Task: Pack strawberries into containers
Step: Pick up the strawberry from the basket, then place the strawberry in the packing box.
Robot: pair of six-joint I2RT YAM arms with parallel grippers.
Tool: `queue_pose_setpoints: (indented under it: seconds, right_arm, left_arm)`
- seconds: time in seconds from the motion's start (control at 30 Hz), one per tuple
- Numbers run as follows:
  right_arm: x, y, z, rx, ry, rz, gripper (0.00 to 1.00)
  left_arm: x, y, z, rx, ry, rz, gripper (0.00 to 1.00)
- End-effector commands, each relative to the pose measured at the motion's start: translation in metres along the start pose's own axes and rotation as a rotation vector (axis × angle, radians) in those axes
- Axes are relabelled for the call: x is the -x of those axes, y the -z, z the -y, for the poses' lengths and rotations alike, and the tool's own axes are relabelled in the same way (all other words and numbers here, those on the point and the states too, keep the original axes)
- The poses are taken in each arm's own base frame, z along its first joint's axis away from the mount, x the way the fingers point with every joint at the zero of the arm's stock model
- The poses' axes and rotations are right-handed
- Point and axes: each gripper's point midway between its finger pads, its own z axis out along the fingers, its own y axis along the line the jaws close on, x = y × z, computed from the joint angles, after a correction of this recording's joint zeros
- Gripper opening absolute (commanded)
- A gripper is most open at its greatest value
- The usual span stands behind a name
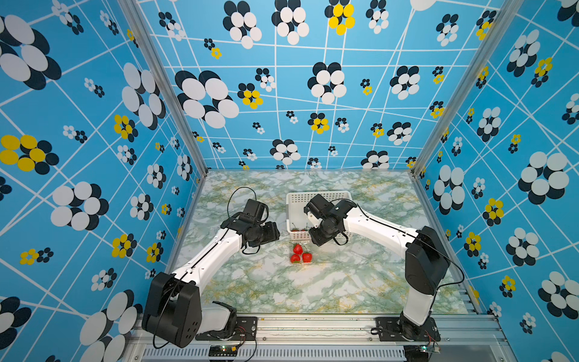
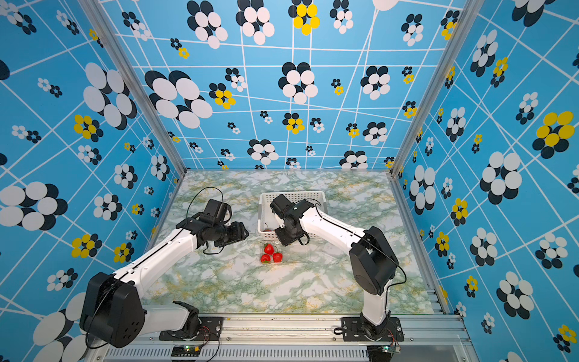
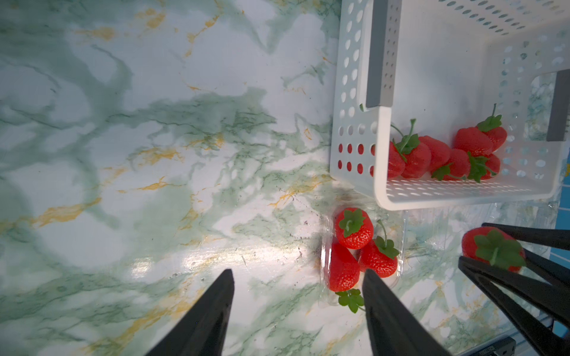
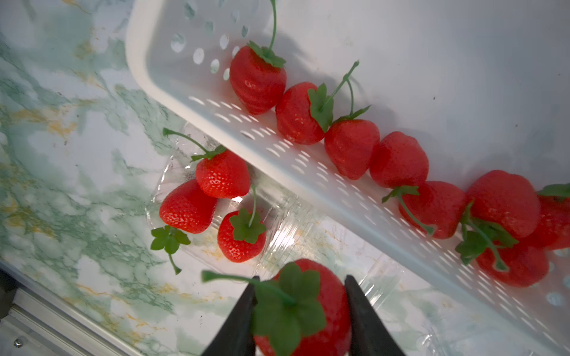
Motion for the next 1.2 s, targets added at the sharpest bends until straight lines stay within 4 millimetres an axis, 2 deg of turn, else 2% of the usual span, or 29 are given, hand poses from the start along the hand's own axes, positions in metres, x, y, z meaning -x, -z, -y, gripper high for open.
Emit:
queue_pose_setpoints:
  seconds: [0.0, 0.27, 0.47, 0.67, 0.8, 0.83, 1.17]
  right_arm:
    - [0.001, -0.003, -0.008, -0.004, 0.0, 0.01, 0.28]
    - [-0.002, -0.014, -0.026, 0.003, 0.048, -0.011, 0.28]
    - [0.001, -0.028, -0.026, -0.014, 0.078, -0.03, 0.27]
    - [0.012, -0.035, -0.027, -0.026, 0.094, -0.029, 0.27]
    - [0.01, -0.043, -0.026, -0.033, 0.096, -0.048, 0.27]
    - [0.02, -0.038, -0.029, -0.023, 0.099, -0.022, 0.27]
    - [0.018, -0.05, -0.03, -0.023, 0.084, -0.044, 0.27]
  left_arm:
    - [-0.006, -0.001, 0.003, -0.028, 0.007, 0.01, 0.68]
    - [-0.017, -0.015, 0.005, -0.036, -0.004, -0.012, 0.67]
    - [-0.019, -0.02, 0.005, -0.042, -0.003, -0.016, 0.67]
    - [-0.024, -0.026, 0.004, -0.043, 0.003, -0.026, 0.67]
    - [-0.026, -0.028, 0.002, -0.043, 0.006, -0.03, 0.67]
    - [-0.027, -0.028, 0.002, -0.04, 0.007, -0.031, 0.67]
    - [-0.028, -0.031, 0.003, -0.05, 0.002, -0.036, 0.67]
